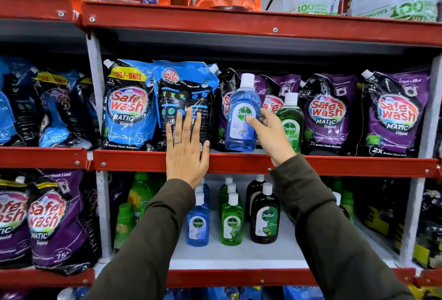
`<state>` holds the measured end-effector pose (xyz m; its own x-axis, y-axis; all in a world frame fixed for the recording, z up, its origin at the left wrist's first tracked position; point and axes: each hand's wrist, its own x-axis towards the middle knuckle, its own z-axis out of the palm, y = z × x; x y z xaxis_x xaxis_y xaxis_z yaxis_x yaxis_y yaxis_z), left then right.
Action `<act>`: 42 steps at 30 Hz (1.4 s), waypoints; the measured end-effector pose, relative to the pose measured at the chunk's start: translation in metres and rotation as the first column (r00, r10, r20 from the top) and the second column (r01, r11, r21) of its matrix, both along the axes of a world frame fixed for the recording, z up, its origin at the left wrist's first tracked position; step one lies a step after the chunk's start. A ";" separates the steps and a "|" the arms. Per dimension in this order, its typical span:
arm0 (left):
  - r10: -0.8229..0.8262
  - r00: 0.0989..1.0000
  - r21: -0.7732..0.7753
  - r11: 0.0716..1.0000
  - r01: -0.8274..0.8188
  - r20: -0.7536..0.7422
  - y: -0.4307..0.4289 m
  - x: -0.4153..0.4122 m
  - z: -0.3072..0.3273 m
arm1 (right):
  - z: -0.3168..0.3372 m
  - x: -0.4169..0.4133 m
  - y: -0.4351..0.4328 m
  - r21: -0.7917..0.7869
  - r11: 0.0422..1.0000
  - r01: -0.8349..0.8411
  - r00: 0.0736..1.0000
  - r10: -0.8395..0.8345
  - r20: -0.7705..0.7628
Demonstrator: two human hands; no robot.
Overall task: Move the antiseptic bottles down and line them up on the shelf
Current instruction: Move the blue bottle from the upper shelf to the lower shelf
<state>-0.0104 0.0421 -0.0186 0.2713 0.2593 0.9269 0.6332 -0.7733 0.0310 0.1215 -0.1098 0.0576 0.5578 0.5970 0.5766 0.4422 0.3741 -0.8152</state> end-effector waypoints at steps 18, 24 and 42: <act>-0.213 0.976 -0.122 0.969 0.217 0.049 -0.014 -0.043 -0.151 | -0.142 -0.037 0.001 -0.072 0.994 -0.085 0.992 0.078 -0.103; -0.206 0.979 -0.289 0.936 0.200 0.011 -0.003 -0.050 -0.212 | -0.207 -0.041 0.015 -0.129 0.985 -0.117 0.986 0.100 -0.133; -0.058 0.953 -0.463 0.882 -0.091 -0.299 0.015 -0.054 -0.288 | -0.299 -0.041 0.096 -0.311 0.939 -0.145 0.979 0.090 -0.184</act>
<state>-0.0645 0.0568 -0.3069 0.5039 0.6466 0.5727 0.6827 -0.7043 0.1945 0.0804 -0.0137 -0.2417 0.5428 0.8019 0.2499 0.2609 0.1218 -0.9576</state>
